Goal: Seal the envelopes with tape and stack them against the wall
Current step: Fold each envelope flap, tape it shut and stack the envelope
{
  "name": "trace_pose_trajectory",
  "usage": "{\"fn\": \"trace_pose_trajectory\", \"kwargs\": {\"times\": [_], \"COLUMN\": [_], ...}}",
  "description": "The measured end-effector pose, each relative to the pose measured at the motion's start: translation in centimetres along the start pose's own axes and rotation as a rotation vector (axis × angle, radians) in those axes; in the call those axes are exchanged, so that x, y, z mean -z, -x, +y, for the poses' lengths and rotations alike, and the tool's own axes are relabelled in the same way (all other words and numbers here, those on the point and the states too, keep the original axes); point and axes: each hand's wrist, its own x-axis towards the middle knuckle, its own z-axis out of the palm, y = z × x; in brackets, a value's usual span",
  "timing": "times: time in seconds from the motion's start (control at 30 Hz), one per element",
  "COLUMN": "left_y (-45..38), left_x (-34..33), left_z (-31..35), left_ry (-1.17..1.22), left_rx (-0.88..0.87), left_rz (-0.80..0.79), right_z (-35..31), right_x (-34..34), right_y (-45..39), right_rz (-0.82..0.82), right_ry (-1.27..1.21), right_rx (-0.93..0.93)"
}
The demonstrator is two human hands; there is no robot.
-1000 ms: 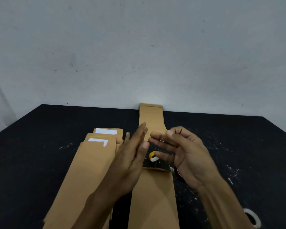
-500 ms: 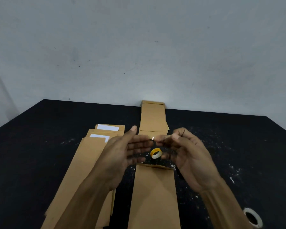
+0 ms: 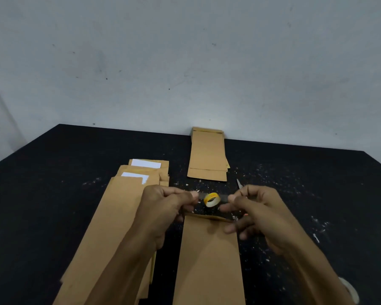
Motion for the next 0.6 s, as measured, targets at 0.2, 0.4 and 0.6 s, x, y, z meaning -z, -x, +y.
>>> {"fn": "trace_pose_trajectory", "kwargs": {"times": [0.2, 0.4, 0.6], "left_y": [-0.6, -0.8, -0.5], "left_x": [-1.1, -1.0, -1.6], "left_z": [-1.5, -3.4, -3.9], "left_ry": [-0.118, -0.302, -0.435], "left_rx": [-0.067, -0.066, -0.139], "left_rz": [0.045, 0.063, 0.178], "right_z": [1.4, 3.6, 4.7], "right_x": [-0.2, -0.7, -1.5], "right_y": [-1.0, -1.5, -1.4], "right_rz": [0.102, 0.114, 0.218], "right_ry": [0.023, 0.041, 0.053], "right_rx": [-0.063, -0.14, -0.09]}}
